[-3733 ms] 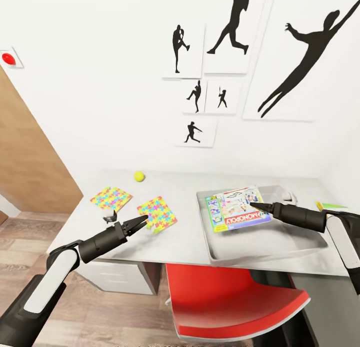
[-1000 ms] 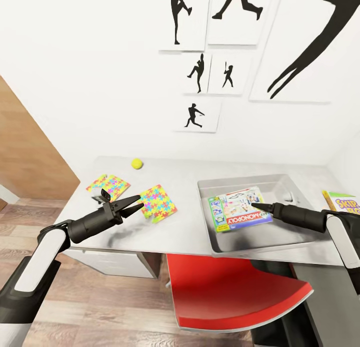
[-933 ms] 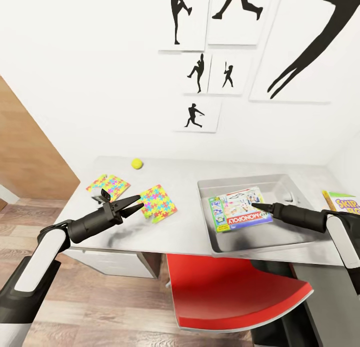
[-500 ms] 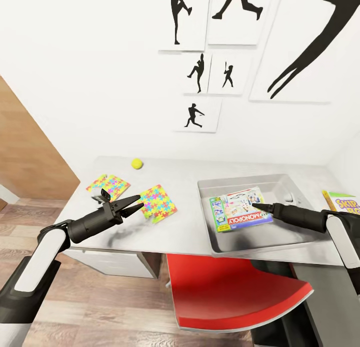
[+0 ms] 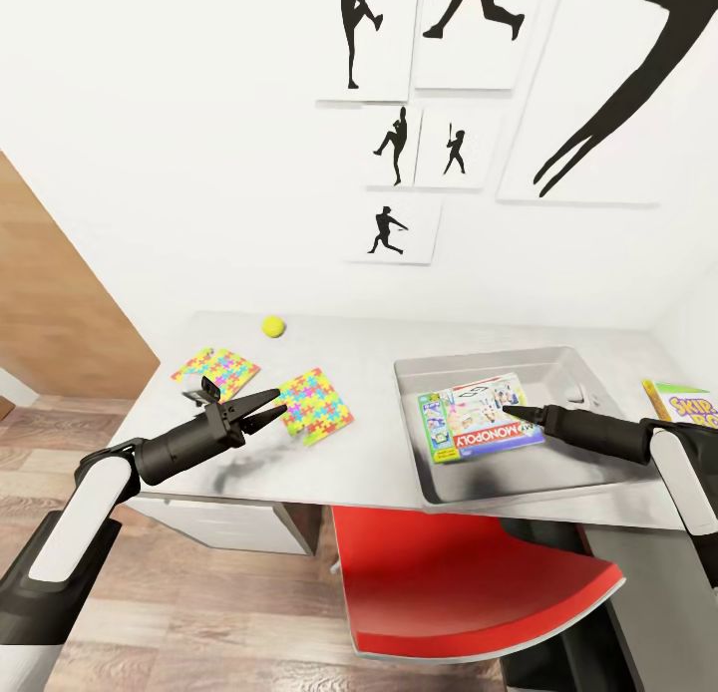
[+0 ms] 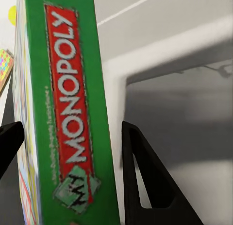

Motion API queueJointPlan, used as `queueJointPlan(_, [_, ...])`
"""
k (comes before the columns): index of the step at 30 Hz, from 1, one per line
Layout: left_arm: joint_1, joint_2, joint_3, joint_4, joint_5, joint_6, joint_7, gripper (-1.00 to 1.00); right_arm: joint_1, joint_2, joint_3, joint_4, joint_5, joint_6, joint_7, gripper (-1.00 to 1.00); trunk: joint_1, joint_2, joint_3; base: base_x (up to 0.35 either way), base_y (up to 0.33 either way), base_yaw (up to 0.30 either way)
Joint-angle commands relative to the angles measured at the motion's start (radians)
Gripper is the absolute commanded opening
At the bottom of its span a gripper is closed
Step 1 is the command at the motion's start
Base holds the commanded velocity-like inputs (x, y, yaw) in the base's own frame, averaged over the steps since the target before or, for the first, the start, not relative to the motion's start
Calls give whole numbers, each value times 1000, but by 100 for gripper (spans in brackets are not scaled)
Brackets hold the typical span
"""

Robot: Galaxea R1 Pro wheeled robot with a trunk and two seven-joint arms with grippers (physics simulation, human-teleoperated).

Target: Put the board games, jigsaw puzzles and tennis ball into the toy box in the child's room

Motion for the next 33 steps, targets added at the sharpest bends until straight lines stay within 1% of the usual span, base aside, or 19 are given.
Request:
queueJointPlan(1, [-1, 1, -1, 0, 1, 3, -2, 100, -1, 0, -1, 0, 1, 6, 4, -100, 1, -2, -2, 0, 0, 0])
queueJointPlan(33, [-1, 1, -1, 0, 1, 3, -2, 100, -1, 5, 2, 1, 0, 5, 3, -100, 1, -2, -2, 0, 0, 0])
